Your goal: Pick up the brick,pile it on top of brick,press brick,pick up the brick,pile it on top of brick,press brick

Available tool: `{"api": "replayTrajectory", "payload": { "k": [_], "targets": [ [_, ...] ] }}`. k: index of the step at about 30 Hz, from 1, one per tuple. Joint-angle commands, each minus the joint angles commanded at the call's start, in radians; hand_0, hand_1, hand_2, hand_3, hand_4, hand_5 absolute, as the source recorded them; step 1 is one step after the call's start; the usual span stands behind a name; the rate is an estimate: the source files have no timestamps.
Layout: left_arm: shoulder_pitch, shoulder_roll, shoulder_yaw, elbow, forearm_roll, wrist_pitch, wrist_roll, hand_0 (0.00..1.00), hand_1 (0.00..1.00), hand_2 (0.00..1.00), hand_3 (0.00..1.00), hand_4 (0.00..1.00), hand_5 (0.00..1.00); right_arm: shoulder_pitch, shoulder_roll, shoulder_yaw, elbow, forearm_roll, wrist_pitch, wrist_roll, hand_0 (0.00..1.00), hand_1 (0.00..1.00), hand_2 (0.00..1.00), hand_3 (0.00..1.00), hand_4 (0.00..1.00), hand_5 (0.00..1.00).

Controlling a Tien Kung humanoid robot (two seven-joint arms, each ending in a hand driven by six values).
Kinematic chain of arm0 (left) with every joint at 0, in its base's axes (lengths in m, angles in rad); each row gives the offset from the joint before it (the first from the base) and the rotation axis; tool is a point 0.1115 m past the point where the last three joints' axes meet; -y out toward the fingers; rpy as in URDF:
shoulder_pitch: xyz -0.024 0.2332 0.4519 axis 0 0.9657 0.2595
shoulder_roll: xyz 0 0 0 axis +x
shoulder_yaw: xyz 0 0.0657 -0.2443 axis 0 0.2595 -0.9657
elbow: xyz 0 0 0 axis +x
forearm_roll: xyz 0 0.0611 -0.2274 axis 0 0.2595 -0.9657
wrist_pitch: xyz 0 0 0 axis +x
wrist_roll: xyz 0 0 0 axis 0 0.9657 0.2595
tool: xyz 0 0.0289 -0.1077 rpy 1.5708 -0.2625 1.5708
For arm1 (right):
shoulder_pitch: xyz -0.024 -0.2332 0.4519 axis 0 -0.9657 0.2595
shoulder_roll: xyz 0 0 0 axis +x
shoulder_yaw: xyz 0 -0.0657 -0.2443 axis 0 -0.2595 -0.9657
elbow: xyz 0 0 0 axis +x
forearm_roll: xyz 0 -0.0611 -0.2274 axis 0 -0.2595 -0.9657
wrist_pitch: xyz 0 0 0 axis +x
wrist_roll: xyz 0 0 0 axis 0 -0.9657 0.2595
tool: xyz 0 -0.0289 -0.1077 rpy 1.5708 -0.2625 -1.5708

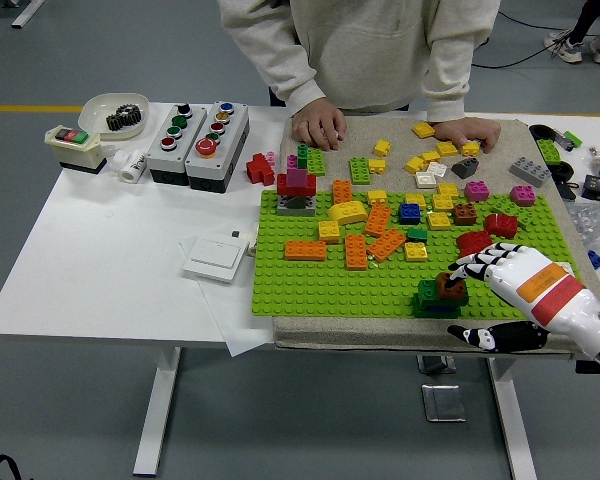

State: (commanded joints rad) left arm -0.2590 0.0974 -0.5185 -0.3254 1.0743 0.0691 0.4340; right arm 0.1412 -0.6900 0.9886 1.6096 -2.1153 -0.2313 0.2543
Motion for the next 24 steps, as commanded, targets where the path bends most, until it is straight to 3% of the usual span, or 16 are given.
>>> {"api": "replayTrajectory", "payload": {
  "k": [24],
  "targets": [
    [-0.001, 0.001, 0.002, -0.001, -0.002, -0.001, 0.001, 0.652, 0.706, 0.725, 0.585, 0.659, 0.664, 0.014, 0.009, -0.035, -0.011, -0.01, 0.018, -0.009, 0.701, 0.663, 0.709, 0.598, 0.798, 0.567]
  ]
}}
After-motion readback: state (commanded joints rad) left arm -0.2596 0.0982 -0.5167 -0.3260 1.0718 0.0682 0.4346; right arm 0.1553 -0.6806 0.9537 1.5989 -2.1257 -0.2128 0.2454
